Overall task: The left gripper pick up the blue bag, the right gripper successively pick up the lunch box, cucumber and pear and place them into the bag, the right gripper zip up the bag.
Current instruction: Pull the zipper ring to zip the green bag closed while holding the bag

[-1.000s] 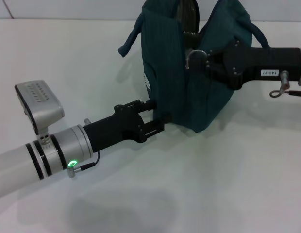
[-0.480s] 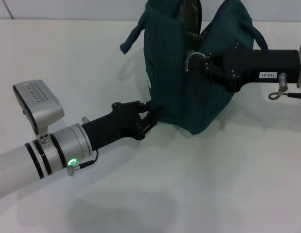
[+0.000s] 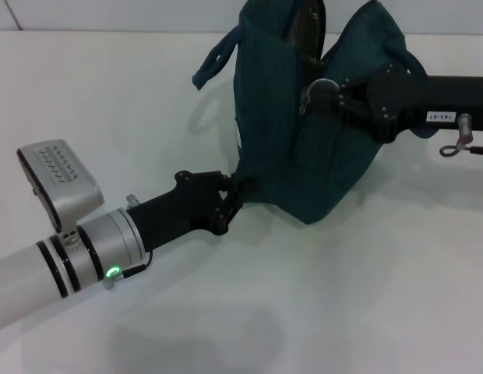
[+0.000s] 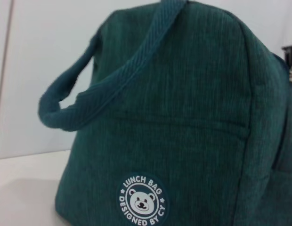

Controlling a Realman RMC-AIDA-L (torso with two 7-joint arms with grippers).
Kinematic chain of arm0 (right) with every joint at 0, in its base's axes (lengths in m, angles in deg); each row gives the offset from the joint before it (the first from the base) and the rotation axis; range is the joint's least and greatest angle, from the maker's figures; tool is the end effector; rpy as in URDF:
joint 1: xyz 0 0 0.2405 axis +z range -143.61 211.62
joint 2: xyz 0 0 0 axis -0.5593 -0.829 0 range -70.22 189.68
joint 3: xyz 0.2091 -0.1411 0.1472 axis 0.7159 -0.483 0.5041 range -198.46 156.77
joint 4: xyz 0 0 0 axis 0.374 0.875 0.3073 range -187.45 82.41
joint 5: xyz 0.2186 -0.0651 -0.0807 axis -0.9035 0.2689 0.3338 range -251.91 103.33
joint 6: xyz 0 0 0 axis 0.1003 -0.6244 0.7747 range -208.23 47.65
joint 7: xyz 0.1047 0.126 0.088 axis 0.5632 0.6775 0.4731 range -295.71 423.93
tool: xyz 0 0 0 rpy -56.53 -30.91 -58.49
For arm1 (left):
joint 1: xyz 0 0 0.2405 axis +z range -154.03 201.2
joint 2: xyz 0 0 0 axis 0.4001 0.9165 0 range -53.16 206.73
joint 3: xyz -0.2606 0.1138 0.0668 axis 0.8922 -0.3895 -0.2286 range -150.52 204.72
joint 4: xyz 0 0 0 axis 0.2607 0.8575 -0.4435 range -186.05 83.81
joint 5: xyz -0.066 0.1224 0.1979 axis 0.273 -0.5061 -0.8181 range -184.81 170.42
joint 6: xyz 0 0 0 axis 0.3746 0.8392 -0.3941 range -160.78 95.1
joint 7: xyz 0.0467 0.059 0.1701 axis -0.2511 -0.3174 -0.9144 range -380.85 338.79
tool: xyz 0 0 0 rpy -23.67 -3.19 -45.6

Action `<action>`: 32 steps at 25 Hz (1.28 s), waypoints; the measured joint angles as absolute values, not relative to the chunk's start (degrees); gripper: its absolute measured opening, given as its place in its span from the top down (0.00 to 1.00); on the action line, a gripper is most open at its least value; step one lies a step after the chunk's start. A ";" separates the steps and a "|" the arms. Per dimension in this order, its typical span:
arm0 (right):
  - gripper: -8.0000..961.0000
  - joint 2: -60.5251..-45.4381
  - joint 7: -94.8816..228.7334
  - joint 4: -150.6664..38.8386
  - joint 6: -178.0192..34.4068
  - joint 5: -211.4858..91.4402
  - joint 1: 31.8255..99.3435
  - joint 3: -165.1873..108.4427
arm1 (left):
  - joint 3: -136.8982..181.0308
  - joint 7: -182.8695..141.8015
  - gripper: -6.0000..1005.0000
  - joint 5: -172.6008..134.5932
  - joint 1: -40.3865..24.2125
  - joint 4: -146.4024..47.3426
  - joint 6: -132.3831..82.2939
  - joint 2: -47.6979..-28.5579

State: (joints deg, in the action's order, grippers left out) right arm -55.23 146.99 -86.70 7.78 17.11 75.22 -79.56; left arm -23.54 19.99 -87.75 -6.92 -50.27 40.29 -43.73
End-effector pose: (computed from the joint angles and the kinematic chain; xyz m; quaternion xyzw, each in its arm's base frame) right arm 0.1729 0.4339 -0.0505 -0.9384 0.1250 0.3180 0.0519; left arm -0.3163 0.3458 -0.1563 -0.8860 -0.2417 -0.3090 0.2472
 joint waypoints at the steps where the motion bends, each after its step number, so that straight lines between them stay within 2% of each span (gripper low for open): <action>1: 0.98 -55.20 146.99 -86.86 7.71 17.05 75.20 -79.55 | -24.05 19.97 0.89 -87.77 -6.92 -50.14 40.28 -43.69; 14: 0.98 -55.51 145.97 -87.39 7.33 15.78 73.50 -74.29 | -29.33 15.18 0.93 -87.94 -6.93 -49.92 39.12 -43.50; 32: 0.98 -55.48 144.66 -86.65 7.06 13.64 71.94 -74.97 | -32.99 15.23 0.83 -82.66 -5.38 -49.30 45.55 -43.56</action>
